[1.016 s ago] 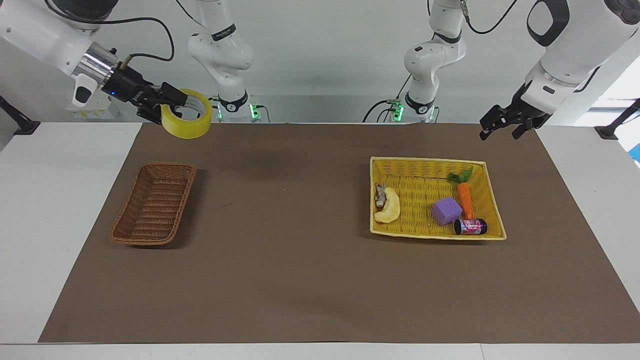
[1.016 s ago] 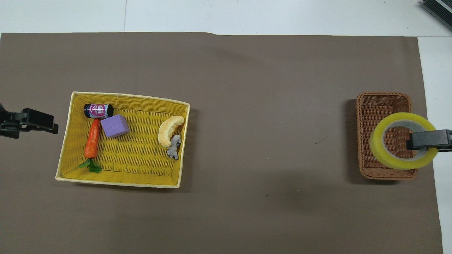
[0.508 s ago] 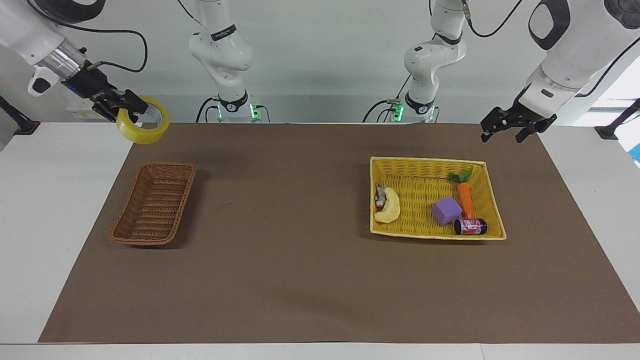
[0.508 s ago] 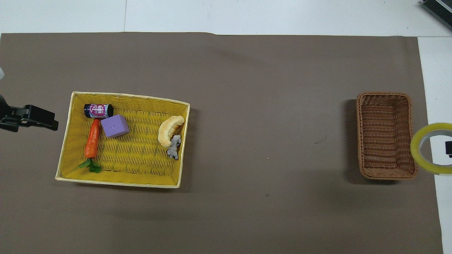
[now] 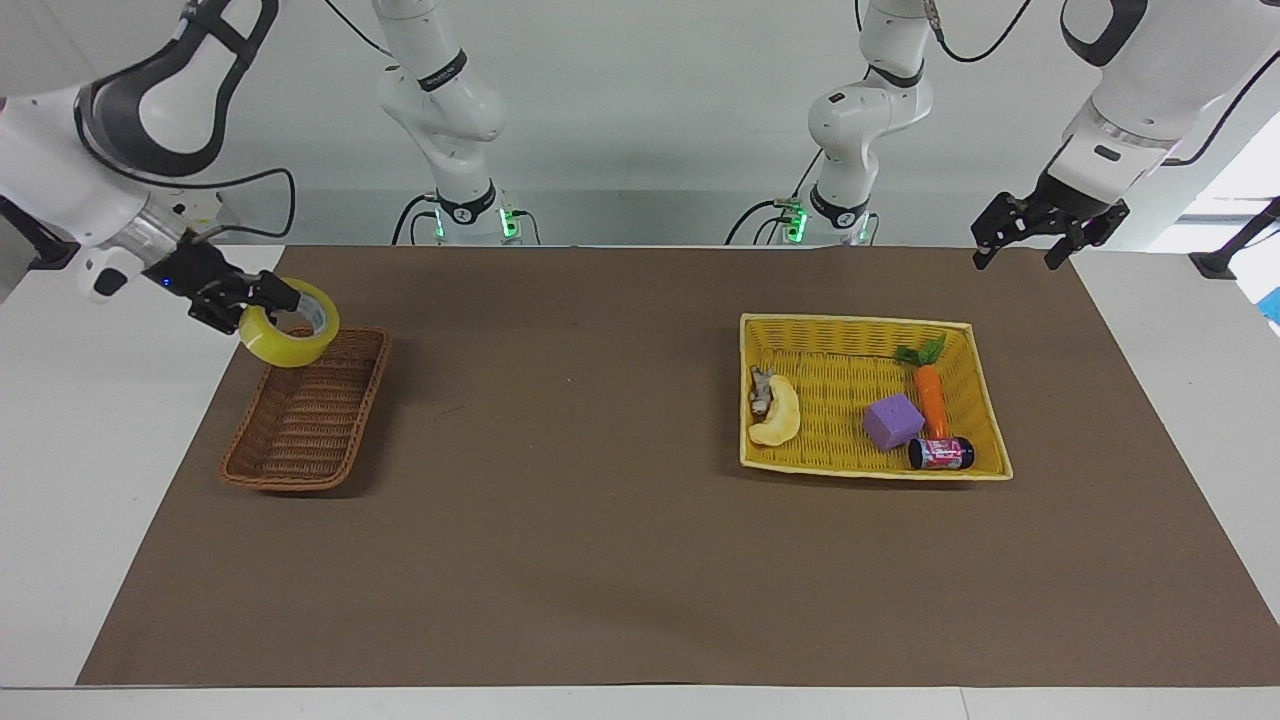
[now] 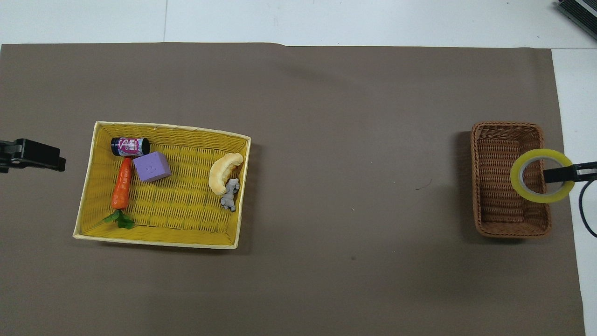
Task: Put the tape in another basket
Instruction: 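Release the tape in the wicker basket and raise the right gripper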
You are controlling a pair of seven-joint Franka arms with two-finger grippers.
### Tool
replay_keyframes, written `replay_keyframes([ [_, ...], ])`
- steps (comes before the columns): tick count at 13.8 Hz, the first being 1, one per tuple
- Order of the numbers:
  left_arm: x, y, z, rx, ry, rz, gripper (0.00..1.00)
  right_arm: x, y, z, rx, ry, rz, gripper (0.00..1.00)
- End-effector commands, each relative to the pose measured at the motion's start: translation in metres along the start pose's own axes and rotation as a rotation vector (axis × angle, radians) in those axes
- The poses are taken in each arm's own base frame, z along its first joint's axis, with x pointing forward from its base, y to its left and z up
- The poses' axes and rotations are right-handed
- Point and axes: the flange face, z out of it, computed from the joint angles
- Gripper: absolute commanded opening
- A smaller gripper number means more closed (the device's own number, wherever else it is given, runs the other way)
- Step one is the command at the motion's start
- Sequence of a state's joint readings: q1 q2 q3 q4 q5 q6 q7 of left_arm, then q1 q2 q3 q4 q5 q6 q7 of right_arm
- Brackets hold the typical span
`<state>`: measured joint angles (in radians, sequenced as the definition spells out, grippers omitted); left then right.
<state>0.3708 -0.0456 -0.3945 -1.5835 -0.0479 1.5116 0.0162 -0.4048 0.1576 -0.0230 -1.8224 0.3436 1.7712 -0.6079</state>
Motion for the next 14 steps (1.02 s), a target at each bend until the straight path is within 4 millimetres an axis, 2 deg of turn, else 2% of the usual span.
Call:
replay_keyframes([
  [1,-0.003,-0.006,-0.002,0.023,-0.006,0.002,1.0,0.005,0.011,0.022,-0.014,-0.005,-0.015,0.0],
  [3,-0.002,-0.007,-0.001,0.022,-0.008,0.0,1.0,0.005,0.023,0.041,-0.015,-0.016,-0.013,0.0],
  [6,-0.003,0.008,-0.001,0.036,-0.005,0.036,1.0,0.007,0.043,0.067,-0.005,-0.038,-0.021,0.0],
  [7,-0.003,0.0,-0.001,0.034,-0.004,0.023,1.0,0.009,0.052,0.079,-0.008,-0.038,-0.036,0.0],
  [9,-0.003,-0.002,-0.003,0.03,0.001,0.029,1.0,0.009,0.056,0.085,-0.006,-0.039,-0.044,0.0],
  [11,-0.002,0.006,-0.004,0.027,0.012,0.041,1.0,0.009,0.054,0.09,-0.003,-0.047,-0.03,0.0],
  [14,-0.003,-0.002,-0.006,0.022,0.017,0.025,1.0,0.011,0.059,0.099,-0.005,-0.048,-0.017,0.0],
])
